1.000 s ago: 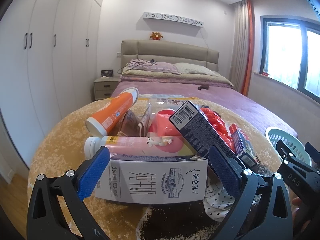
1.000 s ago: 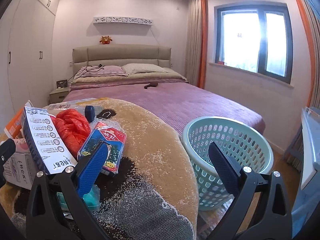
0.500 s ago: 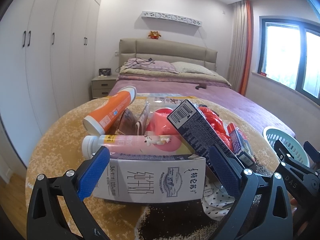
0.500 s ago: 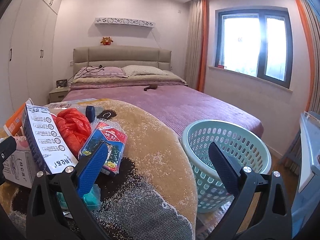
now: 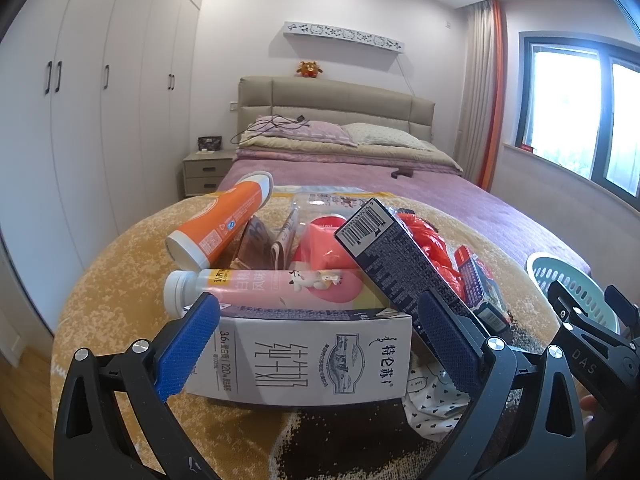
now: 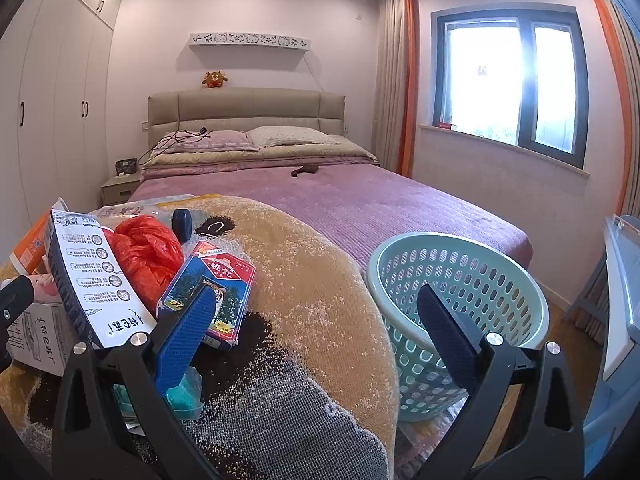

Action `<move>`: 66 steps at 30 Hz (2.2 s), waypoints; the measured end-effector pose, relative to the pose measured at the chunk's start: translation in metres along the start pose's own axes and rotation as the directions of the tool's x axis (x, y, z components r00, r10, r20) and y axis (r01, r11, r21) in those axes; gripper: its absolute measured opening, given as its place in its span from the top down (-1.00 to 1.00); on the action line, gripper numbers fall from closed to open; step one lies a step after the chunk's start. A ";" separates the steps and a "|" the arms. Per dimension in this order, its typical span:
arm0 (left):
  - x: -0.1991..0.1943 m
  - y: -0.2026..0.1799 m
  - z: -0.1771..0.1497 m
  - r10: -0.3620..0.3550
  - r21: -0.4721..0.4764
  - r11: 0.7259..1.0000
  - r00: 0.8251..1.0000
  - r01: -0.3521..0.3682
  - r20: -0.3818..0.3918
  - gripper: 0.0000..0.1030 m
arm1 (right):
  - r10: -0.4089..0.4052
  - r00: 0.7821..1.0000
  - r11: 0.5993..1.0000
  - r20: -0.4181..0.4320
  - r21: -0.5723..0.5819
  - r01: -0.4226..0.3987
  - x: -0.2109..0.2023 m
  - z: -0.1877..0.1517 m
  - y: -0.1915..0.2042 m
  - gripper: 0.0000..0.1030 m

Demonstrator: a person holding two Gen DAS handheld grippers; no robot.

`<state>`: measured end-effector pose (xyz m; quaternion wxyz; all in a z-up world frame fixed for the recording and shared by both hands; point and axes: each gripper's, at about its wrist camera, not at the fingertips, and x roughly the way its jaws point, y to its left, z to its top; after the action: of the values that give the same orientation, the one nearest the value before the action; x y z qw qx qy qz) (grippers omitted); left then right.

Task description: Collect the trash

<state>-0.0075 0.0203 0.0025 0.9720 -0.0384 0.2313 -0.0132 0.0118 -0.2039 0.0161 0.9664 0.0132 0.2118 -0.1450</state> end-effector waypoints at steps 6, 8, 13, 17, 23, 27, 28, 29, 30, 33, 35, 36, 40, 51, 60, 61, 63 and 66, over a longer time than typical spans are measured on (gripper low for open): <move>0.000 0.000 0.000 -0.001 0.000 1.000 1.000 0.001 0.000 -0.86 | -0.001 1.000 1.000 0.000 -0.001 0.001 0.000 0.001 -0.001 -0.85; 0.000 0.000 0.000 -0.001 0.000 1.000 1.000 0.001 0.000 -0.86 | -0.002 1.000 1.000 -0.001 -0.001 0.002 0.000 0.001 -0.001 -0.85; 0.000 0.000 0.000 0.000 0.000 1.000 1.000 0.000 0.000 -0.86 | 0.000 1.000 1.000 0.000 -0.001 0.000 0.000 0.001 -0.002 -0.85; 0.000 0.000 0.000 -0.001 0.000 1.000 1.000 0.001 -0.001 -0.86 | 0.000 1.000 1.000 0.001 -0.003 0.000 0.001 0.002 -0.002 -0.85; -0.001 0.000 0.000 -0.001 -0.001 1.000 1.000 0.001 -0.001 -0.86 | 0.002 1.000 1.000 0.001 -0.003 -0.002 0.001 0.001 -0.001 -0.85; -0.001 0.000 0.000 0.000 -0.001 1.000 1.000 0.000 0.000 -0.86 | 0.001 1.000 1.000 0.002 -0.004 -0.001 0.000 0.001 -0.001 -0.85; -0.001 0.000 0.000 0.000 -0.001 1.000 1.000 0.000 0.000 -0.86 | 0.002 1.000 1.000 0.002 -0.004 -0.002 0.001 0.001 -0.001 -0.85; -0.001 0.000 0.000 -0.001 -0.001 1.000 1.000 0.001 -0.001 -0.86 | 0.002 1.000 1.000 0.003 -0.005 -0.002 0.000 0.001 -0.001 -0.85; -0.001 0.000 0.000 -0.001 -0.002 1.000 1.000 0.001 -0.001 -0.86 | 0.003 1.000 1.000 0.003 -0.005 -0.003 0.001 0.001 -0.001 -0.85; -0.001 0.000 0.000 -0.001 -0.002 1.000 1.000 0.001 0.000 -0.86 | 0.003 1.000 1.000 0.002 -0.004 -0.003 0.001 0.001 0.000 -0.85; -0.001 0.000 0.000 -0.001 -0.001 1.000 1.000 0.001 -0.001 -0.86 | 0.002 1.000 1.000 0.002 -0.005 -0.002 0.000 0.001 0.000 -0.85; -0.001 0.000 0.000 -0.001 -0.002 1.000 1.000 0.001 -0.001 -0.86 | 0.002 1.000 1.000 0.003 -0.005 -0.002 0.000 0.001 0.000 -0.85; 0.000 0.000 0.000 0.000 -0.004 1.000 1.000 0.000 0.003 -0.86 | 0.004 1.000 1.000 0.005 -0.003 -0.004 0.000 0.001 -0.001 -0.85; -0.022 0.041 0.005 -0.076 -0.052 0.996 0.995 0.073 -0.071 -0.86 | 0.174 0.983 0.984 -0.060 -0.025 -0.176 -0.003 0.013 0.005 -0.30; 0.018 0.094 0.010 -0.220 -0.199 0.965 0.941 0.171 -0.258 -0.65 | 0.316 0.934 0.941 -0.169 -0.071 -0.331 0.006 0.027 0.025 0.06; 0.023 0.094 0.009 -0.242 -0.211 0.959 0.931 0.187 -0.274 -0.64 | 0.326 0.925 0.938 -0.196 -0.053 -0.342 0.014 0.028 0.025 0.00; 0.035 0.092 0.005 -0.274 -0.234 0.950 0.912 0.207 -0.306 -0.58 | 0.339 0.911 0.937 -0.235 -0.005 -0.349 0.027 0.028 0.023 -0.28; 0.048 0.086 -0.003 -0.308 -0.249 0.941 0.887 0.229 -0.345 -0.48 | 0.367 0.893 0.930 -0.261 0.071 -0.362 0.041 0.029 0.019 -0.53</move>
<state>0.0347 0.1032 -0.0287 0.8885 -0.1652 0.4073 -0.1318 0.0644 -0.1994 0.0252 0.9382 0.0824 0.3337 0.0396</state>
